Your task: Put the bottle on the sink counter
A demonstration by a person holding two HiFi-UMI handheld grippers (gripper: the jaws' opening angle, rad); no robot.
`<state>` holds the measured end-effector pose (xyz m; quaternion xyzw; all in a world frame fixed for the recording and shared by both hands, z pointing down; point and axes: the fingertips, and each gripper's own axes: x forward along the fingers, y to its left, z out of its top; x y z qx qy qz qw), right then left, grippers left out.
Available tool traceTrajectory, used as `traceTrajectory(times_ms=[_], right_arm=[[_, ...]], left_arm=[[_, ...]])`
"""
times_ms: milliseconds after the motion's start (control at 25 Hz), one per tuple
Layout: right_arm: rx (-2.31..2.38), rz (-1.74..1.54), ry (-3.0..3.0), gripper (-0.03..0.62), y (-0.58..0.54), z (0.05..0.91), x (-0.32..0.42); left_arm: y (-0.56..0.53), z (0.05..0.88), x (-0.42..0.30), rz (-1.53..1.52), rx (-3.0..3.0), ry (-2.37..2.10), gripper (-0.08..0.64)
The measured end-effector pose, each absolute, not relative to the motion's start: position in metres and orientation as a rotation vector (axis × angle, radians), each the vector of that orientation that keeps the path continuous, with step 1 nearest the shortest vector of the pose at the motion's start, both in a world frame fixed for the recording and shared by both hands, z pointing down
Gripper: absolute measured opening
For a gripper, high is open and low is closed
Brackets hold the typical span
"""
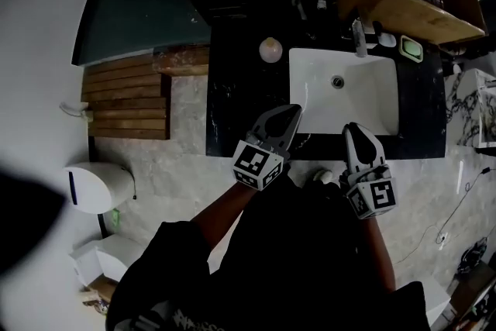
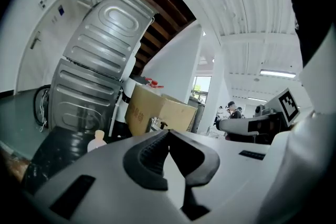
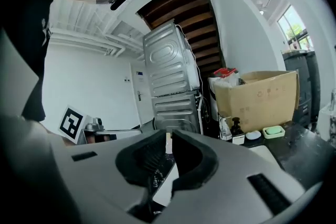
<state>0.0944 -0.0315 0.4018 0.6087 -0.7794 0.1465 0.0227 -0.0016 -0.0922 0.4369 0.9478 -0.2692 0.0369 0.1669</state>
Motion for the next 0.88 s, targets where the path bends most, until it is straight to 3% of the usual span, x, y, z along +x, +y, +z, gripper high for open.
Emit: traceTrajectory(times_ms=[400,680,880], right_arm=[[1.713,0.351,-2.536,0.044,0.100,0.380,0.064],[1.732,0.345,-2.540,0.038,0.217,0.386,0.085],[1.797,0.376,-2.522,0.038,0.283,0.388,0.087]], left_arm=[[0.050,0.398,-0.013,0.166,2.697,-1.138,0.015],[0.209,0.411,0.002,0.233,2.631,-1.251,0.016],[0.265,0.405,-0.002,0.254,2.637,-1.281,0.017]])
